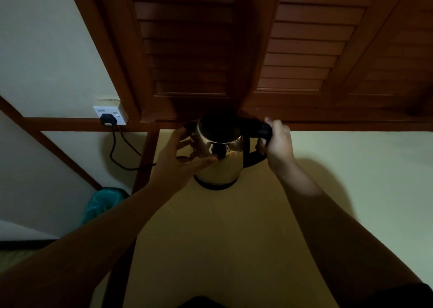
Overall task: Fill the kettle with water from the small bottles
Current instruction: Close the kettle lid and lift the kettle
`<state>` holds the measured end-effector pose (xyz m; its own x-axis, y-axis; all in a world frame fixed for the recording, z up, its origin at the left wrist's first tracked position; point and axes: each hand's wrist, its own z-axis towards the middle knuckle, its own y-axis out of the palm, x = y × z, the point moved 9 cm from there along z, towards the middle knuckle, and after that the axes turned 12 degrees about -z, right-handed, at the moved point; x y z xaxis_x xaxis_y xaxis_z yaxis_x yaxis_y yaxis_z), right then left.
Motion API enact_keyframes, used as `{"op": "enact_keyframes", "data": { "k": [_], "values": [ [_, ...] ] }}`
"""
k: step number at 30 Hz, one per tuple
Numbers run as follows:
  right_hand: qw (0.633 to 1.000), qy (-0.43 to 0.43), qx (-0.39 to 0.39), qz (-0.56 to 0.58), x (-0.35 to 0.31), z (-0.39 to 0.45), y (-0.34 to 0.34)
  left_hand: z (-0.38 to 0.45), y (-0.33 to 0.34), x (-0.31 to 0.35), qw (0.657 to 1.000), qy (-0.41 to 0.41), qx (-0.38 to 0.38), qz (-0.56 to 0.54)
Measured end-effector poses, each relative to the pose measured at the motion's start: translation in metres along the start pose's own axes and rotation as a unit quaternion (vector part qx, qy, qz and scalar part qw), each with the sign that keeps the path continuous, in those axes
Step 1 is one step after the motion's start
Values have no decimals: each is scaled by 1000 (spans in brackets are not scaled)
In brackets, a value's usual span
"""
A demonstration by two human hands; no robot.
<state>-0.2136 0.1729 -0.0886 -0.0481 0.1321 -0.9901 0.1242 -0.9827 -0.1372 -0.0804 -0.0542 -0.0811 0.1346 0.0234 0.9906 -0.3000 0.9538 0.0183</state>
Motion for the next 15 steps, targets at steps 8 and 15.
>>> {"op": "enact_keyframes", "data": {
  "k": [8, 15],
  "values": [
    [997, -5, -26, -68, -7, -3, -2, -6, 3, 1, 1000, 13, 11, 1],
    [996, -48, 8, -71, -18, -20, -7, -9, 5, 0, 1000, 16, 17, -1]
  ]
}}
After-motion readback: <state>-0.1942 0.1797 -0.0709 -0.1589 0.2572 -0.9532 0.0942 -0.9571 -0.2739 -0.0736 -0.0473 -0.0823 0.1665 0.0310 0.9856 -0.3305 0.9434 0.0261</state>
